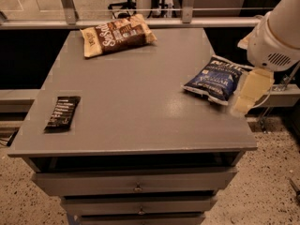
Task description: Pick blue chip bag
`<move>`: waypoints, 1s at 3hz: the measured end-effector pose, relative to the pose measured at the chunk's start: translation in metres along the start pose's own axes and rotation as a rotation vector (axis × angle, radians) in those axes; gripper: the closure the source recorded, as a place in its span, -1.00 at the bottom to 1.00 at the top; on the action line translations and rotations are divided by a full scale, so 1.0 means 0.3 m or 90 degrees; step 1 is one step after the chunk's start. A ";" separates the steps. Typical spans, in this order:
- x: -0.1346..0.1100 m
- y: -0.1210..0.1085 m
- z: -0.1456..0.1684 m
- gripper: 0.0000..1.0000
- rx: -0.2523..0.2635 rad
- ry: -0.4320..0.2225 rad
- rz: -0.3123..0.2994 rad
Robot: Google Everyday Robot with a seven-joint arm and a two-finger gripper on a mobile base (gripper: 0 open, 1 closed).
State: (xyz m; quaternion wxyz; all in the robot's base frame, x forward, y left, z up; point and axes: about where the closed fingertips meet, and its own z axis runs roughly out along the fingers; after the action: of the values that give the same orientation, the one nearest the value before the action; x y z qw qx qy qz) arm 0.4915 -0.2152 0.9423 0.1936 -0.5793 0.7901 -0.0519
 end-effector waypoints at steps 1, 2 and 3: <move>-0.001 -0.076 0.113 -1.00 0.050 -0.005 0.038; 0.019 -0.140 0.212 -1.00 0.092 -0.004 0.093; 0.033 -0.182 0.302 -1.00 0.115 0.000 0.148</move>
Offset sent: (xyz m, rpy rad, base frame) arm 0.0943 -0.0236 -0.0750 0.0548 -0.1855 -0.3267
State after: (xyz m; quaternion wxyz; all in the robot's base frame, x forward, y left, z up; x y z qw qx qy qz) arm 0.5710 -0.2293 0.8732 0.2495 -0.4640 0.8440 -0.1004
